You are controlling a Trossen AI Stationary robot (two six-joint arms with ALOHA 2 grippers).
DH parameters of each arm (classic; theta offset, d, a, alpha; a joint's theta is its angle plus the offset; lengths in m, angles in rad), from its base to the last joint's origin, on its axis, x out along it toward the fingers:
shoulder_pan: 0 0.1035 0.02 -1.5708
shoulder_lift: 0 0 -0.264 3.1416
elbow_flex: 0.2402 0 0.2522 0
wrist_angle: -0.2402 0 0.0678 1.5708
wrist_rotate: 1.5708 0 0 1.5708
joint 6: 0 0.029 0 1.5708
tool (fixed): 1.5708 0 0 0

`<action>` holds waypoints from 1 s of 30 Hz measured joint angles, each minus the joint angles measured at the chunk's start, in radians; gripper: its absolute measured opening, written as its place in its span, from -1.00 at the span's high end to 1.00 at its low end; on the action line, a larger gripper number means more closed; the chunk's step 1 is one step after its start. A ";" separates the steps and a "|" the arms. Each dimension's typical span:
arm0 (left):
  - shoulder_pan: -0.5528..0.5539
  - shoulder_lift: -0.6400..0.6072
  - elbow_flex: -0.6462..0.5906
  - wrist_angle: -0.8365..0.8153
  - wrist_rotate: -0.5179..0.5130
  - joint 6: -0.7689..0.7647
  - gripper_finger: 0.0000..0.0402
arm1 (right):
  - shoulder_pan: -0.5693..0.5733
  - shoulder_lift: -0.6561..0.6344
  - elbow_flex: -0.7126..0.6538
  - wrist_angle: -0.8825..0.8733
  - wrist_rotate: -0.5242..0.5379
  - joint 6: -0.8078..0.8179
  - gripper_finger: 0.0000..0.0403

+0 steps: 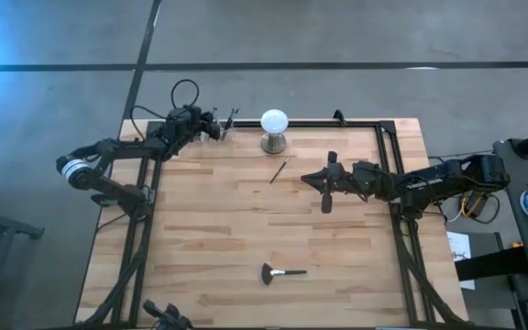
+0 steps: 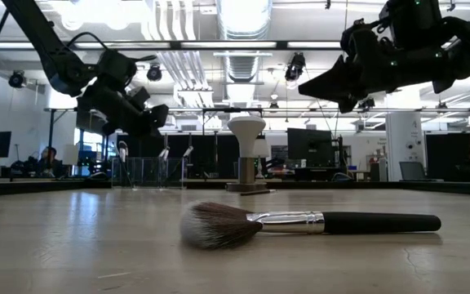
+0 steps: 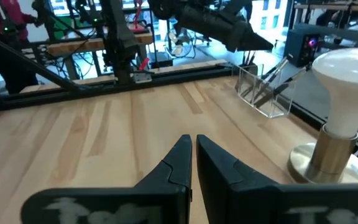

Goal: Put items in baskets/containers
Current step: Put the highlighter brush into the right section of the transparent organizer

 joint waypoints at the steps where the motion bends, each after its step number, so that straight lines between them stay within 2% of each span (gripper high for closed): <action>1: 0.000 -0.001 0.000 0.000 0.006 0.010 0.77 | 0.000 0.000 0.003 -0.009 0.000 0.005 0.91; 6: -0.004 -0.021 -0.004 0.000 0.109 0.042 0.78 | 0.004 0.000 0.061 -0.141 0.004 0.034 0.91; 11: -0.074 -0.101 -0.054 0.020 0.162 0.042 0.90 | 0.056 0.000 0.185 -0.440 0.101 0.042 0.91; 17: -0.278 -0.194 -0.215 0.229 0.165 0.006 0.99 | 0.169 0.000 0.311 -0.732 0.216 0.125 0.91; 23: -0.528 -0.211 -0.352 0.419 0.173 0.003 1.00 | 0.333 0.020 0.367 -0.803 0.325 0.239 0.91; 26: -0.637 -0.200 -0.388 0.486 0.170 0.023 1.00 | 0.414 0.073 0.413 -0.852 0.369 0.287 0.91; 30: -0.735 -0.182 -0.395 0.534 0.165 0.043 1.00 | 0.495 0.182 0.492 -0.917 0.368 0.365 0.91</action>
